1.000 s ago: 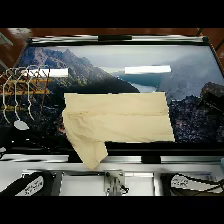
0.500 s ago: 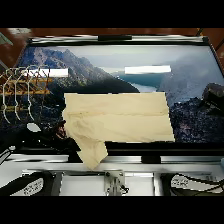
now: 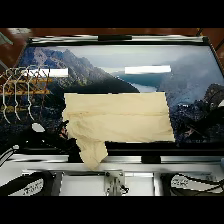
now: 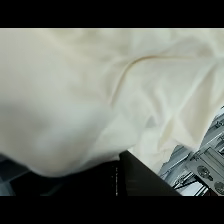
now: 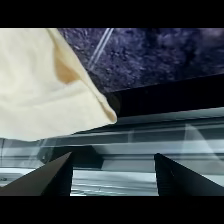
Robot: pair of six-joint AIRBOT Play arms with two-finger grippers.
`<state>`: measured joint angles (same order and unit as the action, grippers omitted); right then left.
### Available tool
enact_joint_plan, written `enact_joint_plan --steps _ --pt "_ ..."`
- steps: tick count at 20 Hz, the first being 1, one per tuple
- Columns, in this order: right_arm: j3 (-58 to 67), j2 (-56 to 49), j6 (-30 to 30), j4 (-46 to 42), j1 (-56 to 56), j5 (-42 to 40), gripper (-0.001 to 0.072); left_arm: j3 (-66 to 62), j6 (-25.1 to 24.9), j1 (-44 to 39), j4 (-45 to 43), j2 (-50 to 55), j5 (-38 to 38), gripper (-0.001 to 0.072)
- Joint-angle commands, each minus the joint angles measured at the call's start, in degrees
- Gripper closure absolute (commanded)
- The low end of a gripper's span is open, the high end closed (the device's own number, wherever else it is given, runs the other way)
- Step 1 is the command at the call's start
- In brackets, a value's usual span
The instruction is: Fold the shirts.
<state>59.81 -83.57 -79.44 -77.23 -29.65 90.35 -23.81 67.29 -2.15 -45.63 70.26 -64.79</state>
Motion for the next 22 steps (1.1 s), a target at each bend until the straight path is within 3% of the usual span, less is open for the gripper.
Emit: enact_joint_plan --steps 1,9,11,14,15,17,18,22 --pt "-7.7 0.0 2.5 1.3 0.0 -6.8 0.0089 -0.1 -0.2 -0.1 -0.2 -0.3 -0.9 0.0674" --pt "-10.3 -0.2 4.1 6.9 0.1 -13.8 0.0092 -0.4 -0.2 -0.1 -0.2 -1.6 -1.5 0.0675" --pt "-10.4 -0.2 3.7 7.5 0.5 -14.6 0.0152 -0.4 -0.2 -0.1 -0.2 -2.2 -1.5 0.0675" --pt "-12.6 -0.6 3.7 7.5 2.2 -16.0 0.0152 -0.4 -0.2 -0.1 -0.2 -2.3 -1.7 0.0675" --pt "-13.5 -0.8 3.7 7.2 3.0 -16.3 0.0193 -0.4 -0.2 -0.1 -0.2 -2.3 -1.8 0.0675" --pt "-13.6 -0.6 3.6 6.2 3.4 -16.1 0.0567 -0.7 -0.4 -0.1 -0.2 -2.4 -1.8 0.0675" --pt "-13.3 -0.1 3.8 6.2 3.3 -16.0 0.0650 -1.5 -0.9 0.1 -0.2 -2.4 -1.9 0.0675" --pt "-8.0 4.3 5.3 8.4 3.4 -15.3 0.0651 -12.3 -2.7 4.6 -0.3 -2.4 -7.2 0.0676"
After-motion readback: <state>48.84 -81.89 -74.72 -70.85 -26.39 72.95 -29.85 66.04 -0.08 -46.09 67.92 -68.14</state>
